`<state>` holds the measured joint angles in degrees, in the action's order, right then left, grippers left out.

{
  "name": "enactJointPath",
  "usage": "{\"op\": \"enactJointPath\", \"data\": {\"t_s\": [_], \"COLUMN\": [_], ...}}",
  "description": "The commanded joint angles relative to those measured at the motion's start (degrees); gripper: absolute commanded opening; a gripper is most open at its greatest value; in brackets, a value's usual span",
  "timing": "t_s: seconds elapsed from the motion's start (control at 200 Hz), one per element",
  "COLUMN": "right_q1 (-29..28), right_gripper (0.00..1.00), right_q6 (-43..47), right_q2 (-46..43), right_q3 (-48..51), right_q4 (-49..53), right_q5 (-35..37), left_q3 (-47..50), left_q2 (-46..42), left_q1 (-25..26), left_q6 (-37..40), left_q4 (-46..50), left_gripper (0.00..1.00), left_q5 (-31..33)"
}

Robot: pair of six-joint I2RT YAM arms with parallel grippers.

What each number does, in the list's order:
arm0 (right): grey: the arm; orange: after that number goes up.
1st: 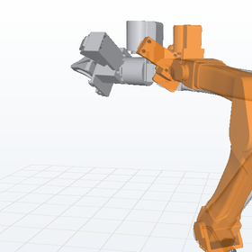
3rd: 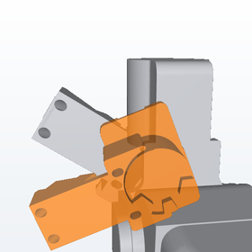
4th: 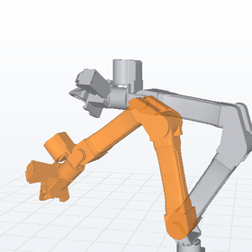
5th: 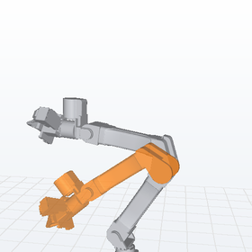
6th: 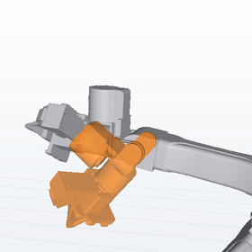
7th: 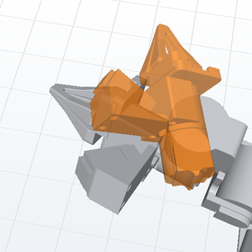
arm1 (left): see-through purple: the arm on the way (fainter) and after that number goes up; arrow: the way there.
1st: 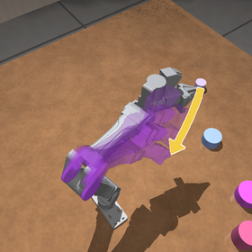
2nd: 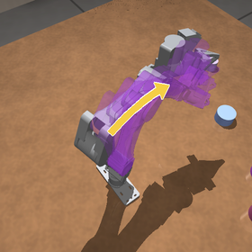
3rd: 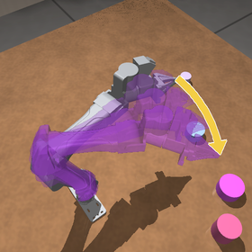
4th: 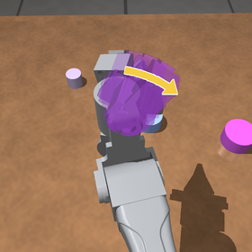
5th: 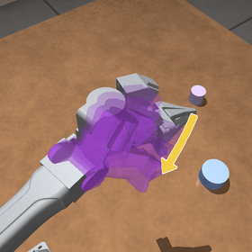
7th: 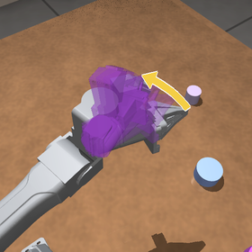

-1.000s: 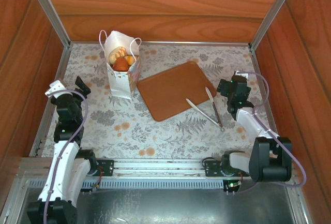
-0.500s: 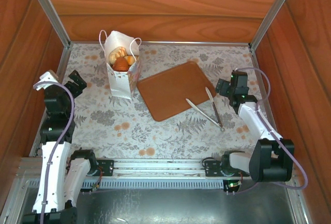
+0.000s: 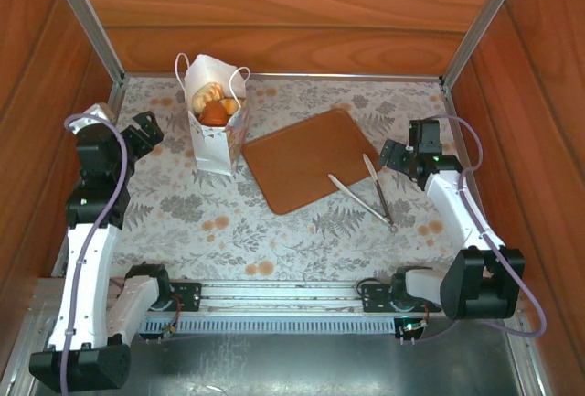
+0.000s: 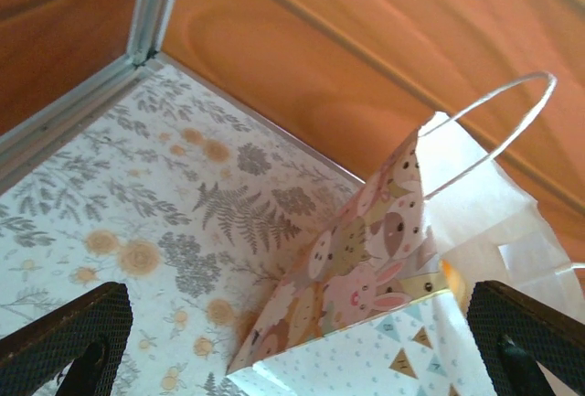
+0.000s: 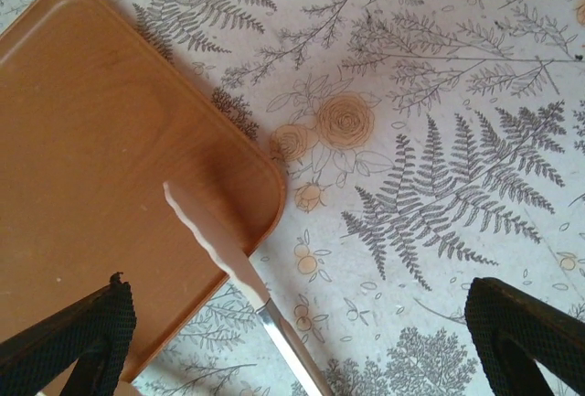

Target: Take the fake bread out of the paper bag

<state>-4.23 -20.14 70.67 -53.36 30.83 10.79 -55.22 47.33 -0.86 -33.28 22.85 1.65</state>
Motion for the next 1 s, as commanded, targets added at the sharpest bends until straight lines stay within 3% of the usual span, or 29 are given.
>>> {"op": "enactJointPath", "data": {"t_s": [0.0,0.19,0.41,0.77,0.995], "right_q1": [-0.78,-0.99,-1.13,-1.08,-1.11], "right_gripper": [1.0,1.0,1.0,1.0,1.0], "right_q6": [-1.65,-2.31,-3.14,-3.37,-3.68], "right_q2": [0.69,1.86,4.18,4.91,4.12], "right_q3": [-1.28,-1.76,-2.18,-1.72,-1.3], "right_q4": [4.39,5.77,5.96,4.91,4.85], "right_q5": [-1.53,-2.19,-2.68,-3.24,-3.22], "left_q3": [-3.96,-12.78,-22.99,-34.49,-40.62], "left_q2": [3.05,12.21,23.82,38.45,46.1], "left_q1": [2.48,7.95,8.92,9.2,9.21], "left_q6": [0.8,5.34,9.78,14.16,15.04], "left_q4": [1.12,4.41,10.87,16.86,19.69], "left_gripper": [1.0,1.0,1.0,0.78,0.75], "left_q5": [0.23,4.44,2.97,1.81,0.93]}}
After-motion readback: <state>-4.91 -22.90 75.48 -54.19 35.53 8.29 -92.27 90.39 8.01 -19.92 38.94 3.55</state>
